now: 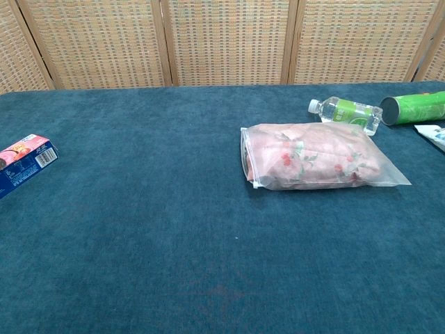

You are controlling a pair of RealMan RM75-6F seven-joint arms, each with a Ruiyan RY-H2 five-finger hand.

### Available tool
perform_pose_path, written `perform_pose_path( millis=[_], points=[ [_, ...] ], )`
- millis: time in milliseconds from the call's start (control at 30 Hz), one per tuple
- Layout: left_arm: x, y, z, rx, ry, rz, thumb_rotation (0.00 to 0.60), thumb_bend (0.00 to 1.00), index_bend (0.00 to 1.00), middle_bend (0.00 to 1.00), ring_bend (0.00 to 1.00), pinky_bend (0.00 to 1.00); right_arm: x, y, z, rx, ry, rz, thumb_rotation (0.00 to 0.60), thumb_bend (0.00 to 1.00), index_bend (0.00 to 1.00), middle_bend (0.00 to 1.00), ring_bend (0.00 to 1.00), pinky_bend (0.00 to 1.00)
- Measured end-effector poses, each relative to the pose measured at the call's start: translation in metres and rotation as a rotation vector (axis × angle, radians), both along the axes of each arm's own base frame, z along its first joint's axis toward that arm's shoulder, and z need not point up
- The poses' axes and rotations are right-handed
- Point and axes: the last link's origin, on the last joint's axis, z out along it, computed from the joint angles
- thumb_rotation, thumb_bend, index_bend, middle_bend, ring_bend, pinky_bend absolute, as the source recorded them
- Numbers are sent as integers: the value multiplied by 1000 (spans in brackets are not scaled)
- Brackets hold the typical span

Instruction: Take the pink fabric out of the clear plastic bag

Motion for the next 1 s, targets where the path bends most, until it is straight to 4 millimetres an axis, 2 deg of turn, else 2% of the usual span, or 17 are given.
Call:
perform_pose_path(
  millis=[400, 567, 767, 1000],
  points=[
    [0, 0, 0, 5, 3, -2, 600, 55, 0, 0, 0, 0, 0, 0, -1, 11, -2, 0, 600, 0, 0, 0, 0, 0],
    [-1, 2, 2, 19, -3, 0, 600, 56, 0, 0, 0, 0, 4, -6, -6, 38, -8, 10, 600, 0, 0, 0, 0, 0],
    [-4, 5, 4, 38, -8, 6, 600, 56, 0, 0, 0, 0, 16, -29, -16, 95, 15, 51, 600, 0, 0, 0, 0, 0],
    [-8, 11, -2, 31, 13, 30, 600, 57, 0, 0, 0, 0, 46, -83, -32, 223, 10, 99, 600, 0, 0, 0, 0, 0]
  ],
)
